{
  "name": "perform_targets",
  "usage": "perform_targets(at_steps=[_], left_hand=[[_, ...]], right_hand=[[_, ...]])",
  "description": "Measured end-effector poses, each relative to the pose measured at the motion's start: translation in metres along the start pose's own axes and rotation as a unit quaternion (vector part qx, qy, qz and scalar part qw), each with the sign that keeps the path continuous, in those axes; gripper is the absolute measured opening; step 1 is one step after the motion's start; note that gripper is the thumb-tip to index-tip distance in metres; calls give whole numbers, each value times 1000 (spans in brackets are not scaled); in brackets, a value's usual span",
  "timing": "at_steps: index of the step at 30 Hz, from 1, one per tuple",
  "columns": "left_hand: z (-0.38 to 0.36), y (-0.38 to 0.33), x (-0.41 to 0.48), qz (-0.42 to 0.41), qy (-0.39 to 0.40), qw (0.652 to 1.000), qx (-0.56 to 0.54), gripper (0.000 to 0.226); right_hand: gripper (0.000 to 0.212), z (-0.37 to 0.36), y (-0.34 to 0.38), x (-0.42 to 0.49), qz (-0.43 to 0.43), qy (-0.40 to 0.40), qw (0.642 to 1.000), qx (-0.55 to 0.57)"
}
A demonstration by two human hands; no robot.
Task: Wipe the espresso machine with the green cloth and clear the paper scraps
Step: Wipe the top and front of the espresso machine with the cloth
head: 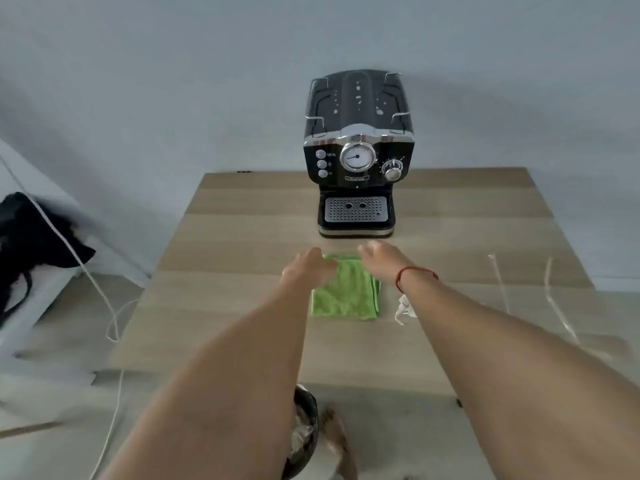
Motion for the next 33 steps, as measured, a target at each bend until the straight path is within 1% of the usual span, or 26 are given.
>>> perform_targets(at_steps=[1, 3, 6, 7, 9, 10, 12, 15, 17, 18, 20, 23, 27, 31, 33], left_hand=[[-8, 2, 6, 6, 14, 1000, 0, 58], [-25, 11, 21, 22, 28, 999, -13, 57], [-50, 24, 36, 52, 69, 996, -38, 50], [-55, 27, 43, 61, 70, 995, -48, 49], [-61, 31, 56, 76, 63, 993, -60, 52], [-63, 31, 61, 84, 62, 992, -72, 56], [-70, 30, 67, 109, 81, 984, -115, 63], [-82, 28, 74, 151, 100, 965, -192, 61], [-88, 24, 77, 149, 114, 961, -204, 58], [-90, 23, 77, 141, 114, 964, -192, 54], [-91, 21, 76, 126, 100, 973, -166, 47], [-92, 20, 71, 97, 71, 979, -163, 42], [-89, 13, 54, 58, 47, 979, -189, 29], [-62, 5, 28, 50, -17, 976, -210, 28], [-39, -3, 12, 36, -53, 974, -216, 29]], right_hand=[[50, -9, -12, 5, -28, 12, 1000, -8], [55, -21, -29, 16, -59, 4, 998, -5], [55, -32, -52, 29, -111, -52, 992, 17], [56, -33, -56, 32, -129, -71, 989, 23], [62, -32, -62, 36, -161, -98, 982, 21], [63, -32, -64, 39, -163, -110, 980, 19], [57, -36, -65, 46, -154, -117, 980, 40], [43, -48, -69, 52, -168, -92, 975, 109], [32, -57, -71, 54, -167, -75, 977, 107], [31, -59, -71, 55, -162, -77, 979, 96], [33, -57, -71, 52, -152, -97, 980, 83], [30, -52, -73, 46, -133, -121, 978, 103], [22, -54, -77, 33, -123, -110, 977, 136], [32, -35, -53, 12, -85, -129, 977, 150], [32, -18, -34, -1, -53, -143, 978, 145]])
Point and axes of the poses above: each hand's wrist, its own x-axis towards the middle knuckle, its own z-axis out of the back of the hand, y = z × x, the point moved 8 cm from there along x, towards the middle knuckle, and after that the axes turned 10 degrees about x, right-handed, at the moved point
